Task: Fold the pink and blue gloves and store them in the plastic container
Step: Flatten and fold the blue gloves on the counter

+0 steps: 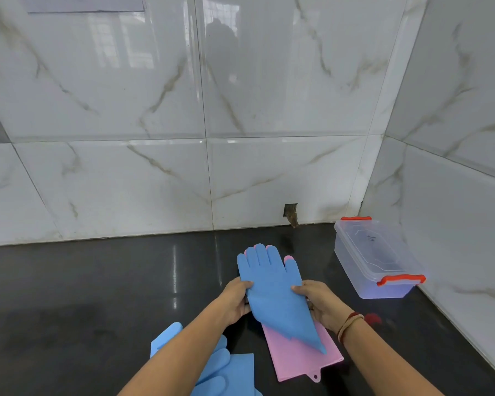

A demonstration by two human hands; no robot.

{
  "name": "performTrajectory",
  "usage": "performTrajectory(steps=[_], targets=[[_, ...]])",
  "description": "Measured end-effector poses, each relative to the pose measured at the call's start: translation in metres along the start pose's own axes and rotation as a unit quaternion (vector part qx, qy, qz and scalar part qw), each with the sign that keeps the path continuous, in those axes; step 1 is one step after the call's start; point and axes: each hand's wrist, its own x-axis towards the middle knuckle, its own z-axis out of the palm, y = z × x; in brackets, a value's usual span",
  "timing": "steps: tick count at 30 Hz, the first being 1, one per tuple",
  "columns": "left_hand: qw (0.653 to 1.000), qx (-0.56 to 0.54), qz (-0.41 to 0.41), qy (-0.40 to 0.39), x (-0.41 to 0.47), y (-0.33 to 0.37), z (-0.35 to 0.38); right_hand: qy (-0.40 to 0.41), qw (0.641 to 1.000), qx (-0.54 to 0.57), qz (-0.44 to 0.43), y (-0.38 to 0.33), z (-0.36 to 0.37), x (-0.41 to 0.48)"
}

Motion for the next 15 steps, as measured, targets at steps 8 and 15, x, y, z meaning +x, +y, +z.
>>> performTrajectory(steps=[8, 15], targets=[[1.000, 0.001, -0.003, 0.002, -0.002, 0.001, 0.006, 0.012, 0.998, -0.043, -0.039, -0.023, 0.000, 0.004], [1.000, 0.007, 0.000, 0.005, 0.002, -0.003, 0.003, 0.018, 0.997, -0.068, 0.003, 0.000, -0.006, 0.009]])
